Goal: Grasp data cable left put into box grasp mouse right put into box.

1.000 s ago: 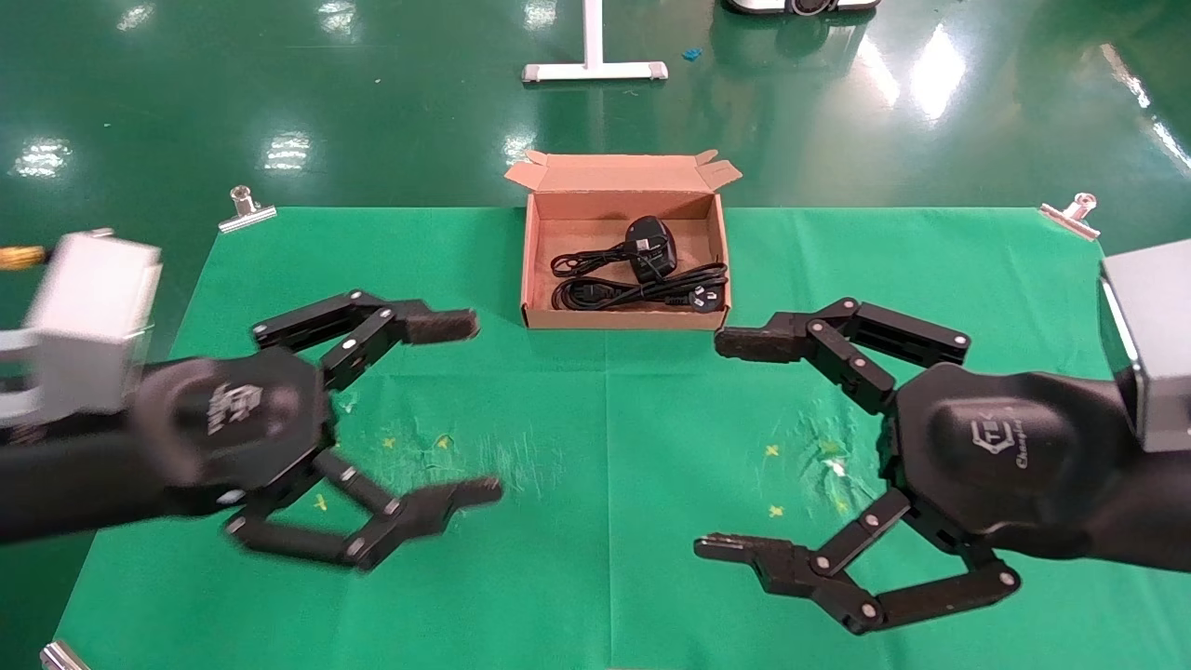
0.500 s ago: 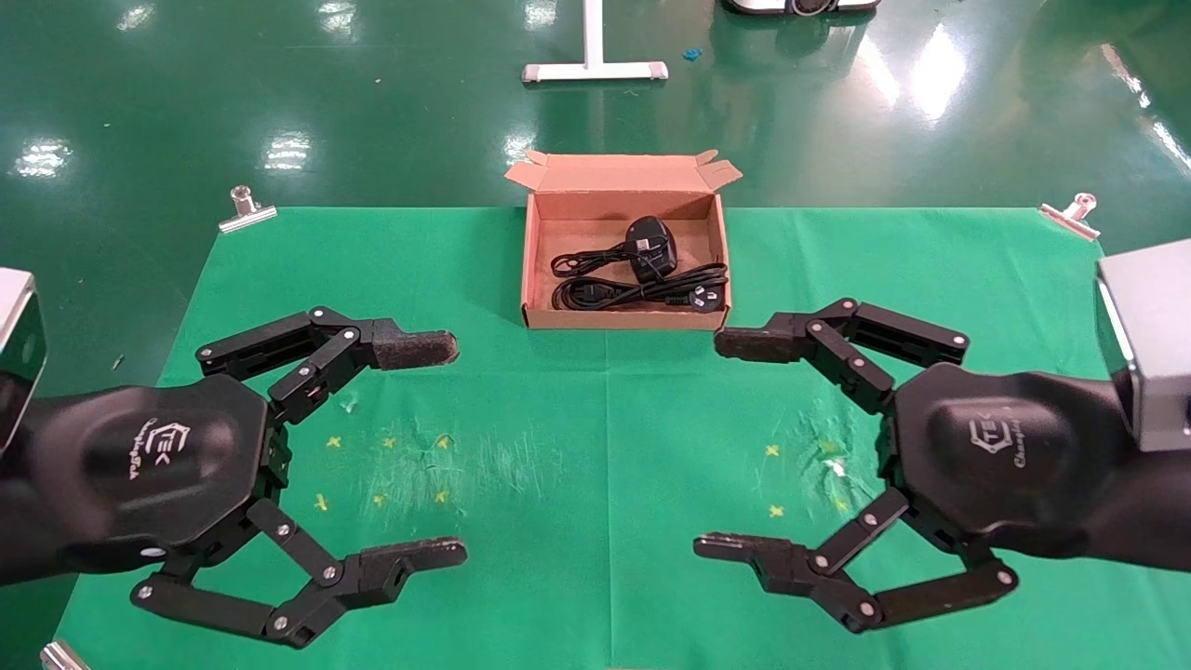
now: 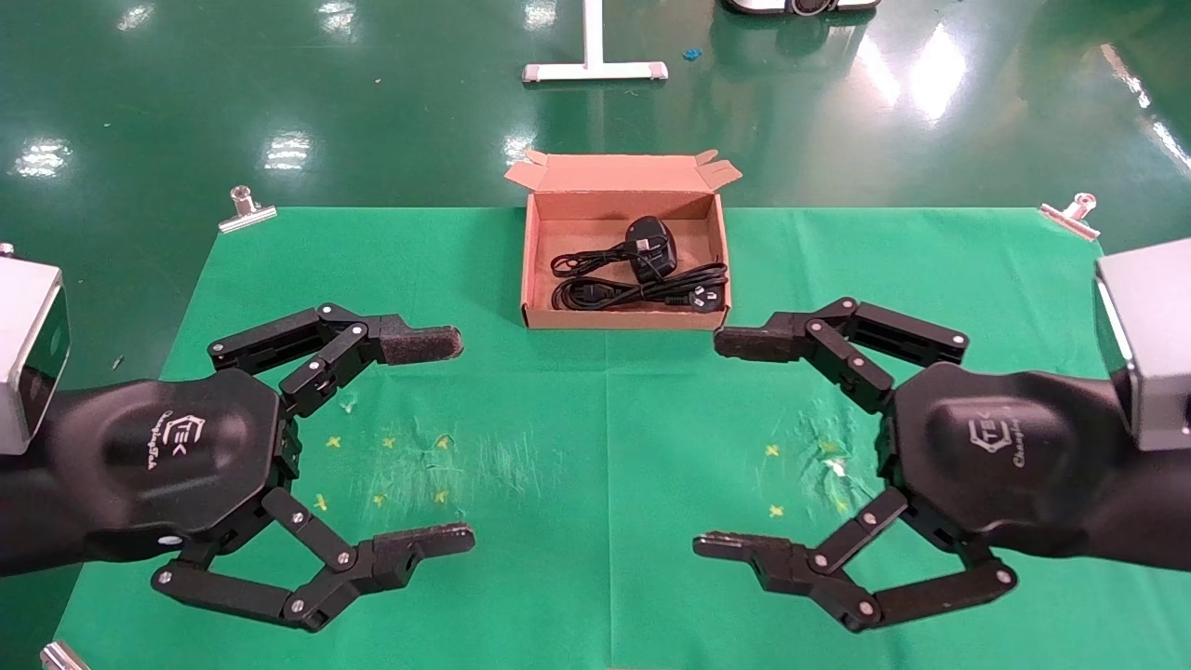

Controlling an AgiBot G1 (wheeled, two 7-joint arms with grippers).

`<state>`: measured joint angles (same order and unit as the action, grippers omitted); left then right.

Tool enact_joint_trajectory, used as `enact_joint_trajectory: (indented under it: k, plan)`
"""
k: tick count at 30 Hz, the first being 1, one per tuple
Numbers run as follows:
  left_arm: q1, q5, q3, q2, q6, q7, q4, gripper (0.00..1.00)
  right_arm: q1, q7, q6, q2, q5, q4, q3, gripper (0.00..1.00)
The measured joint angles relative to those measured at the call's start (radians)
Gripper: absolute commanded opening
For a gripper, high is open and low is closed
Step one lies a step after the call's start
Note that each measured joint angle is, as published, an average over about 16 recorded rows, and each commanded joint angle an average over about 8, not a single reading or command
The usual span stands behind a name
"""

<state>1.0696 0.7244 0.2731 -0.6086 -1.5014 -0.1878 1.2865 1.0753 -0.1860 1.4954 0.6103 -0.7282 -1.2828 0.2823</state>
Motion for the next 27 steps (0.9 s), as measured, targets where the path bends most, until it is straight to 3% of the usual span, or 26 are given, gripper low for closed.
enact_joint_trajectory:
  k: [27]
  plan:
    - [0.004, 0.006, 0.006, -0.002, 0.006, 0.0, -0.003, 1.0, 0.0, 0.0, -0.001, 0.0, -0.001, 0.0, 0.0, 1.0]
